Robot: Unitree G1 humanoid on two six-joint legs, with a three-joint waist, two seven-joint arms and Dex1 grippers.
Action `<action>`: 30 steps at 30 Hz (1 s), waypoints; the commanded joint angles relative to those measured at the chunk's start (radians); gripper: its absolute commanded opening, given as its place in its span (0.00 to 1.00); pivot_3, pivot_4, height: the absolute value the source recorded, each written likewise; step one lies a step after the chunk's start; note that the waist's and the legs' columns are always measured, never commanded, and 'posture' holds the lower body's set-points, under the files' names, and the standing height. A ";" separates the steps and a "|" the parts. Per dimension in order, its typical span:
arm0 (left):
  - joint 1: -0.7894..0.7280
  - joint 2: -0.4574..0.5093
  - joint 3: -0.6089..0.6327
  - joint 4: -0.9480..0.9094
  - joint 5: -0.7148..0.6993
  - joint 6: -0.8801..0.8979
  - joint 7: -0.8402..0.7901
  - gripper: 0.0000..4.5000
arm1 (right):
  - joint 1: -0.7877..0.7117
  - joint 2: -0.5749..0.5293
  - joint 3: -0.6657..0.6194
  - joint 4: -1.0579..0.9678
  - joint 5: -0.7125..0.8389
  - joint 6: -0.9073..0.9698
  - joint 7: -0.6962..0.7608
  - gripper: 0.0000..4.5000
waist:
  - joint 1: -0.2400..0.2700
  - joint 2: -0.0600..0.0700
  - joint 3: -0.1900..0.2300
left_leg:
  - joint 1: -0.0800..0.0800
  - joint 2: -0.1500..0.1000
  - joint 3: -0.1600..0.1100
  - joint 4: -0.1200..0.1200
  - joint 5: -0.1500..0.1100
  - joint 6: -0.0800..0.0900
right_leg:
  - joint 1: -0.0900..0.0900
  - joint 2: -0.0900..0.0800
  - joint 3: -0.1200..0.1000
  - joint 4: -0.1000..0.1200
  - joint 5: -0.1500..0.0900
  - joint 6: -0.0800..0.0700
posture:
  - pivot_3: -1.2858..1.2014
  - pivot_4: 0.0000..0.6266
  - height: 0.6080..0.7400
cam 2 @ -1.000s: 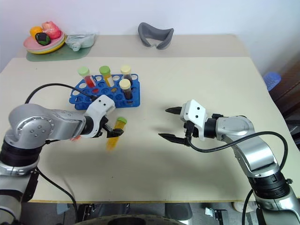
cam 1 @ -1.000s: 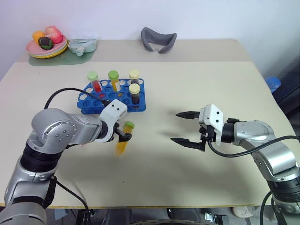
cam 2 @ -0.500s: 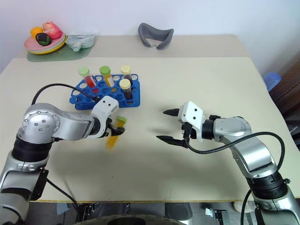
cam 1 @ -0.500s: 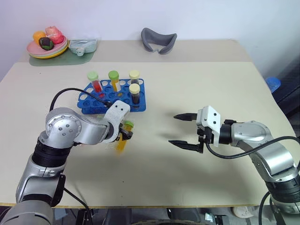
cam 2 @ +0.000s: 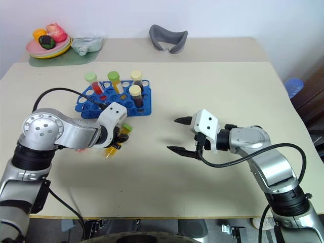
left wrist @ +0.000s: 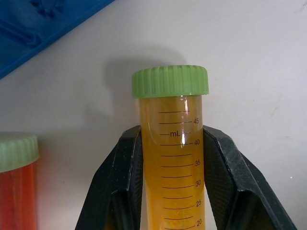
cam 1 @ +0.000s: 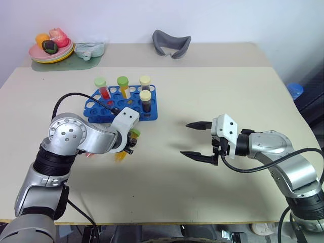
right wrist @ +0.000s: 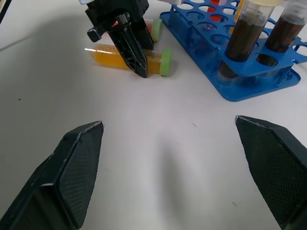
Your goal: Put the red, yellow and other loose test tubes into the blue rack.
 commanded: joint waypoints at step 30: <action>-0.026 0.191 -0.058 0.017 0.016 0.008 -0.258 0.50 | 0.025 0.026 0.019 -0.041 -0.014 -0.036 -0.034 1.00 | -0.001 0.000 0.000 | 0.000 0.000 0.000 0.000 0.000 0.001 | 0.000 0.000 0.000 0.000 0.000 0.000 | 0.52 0.24 1.00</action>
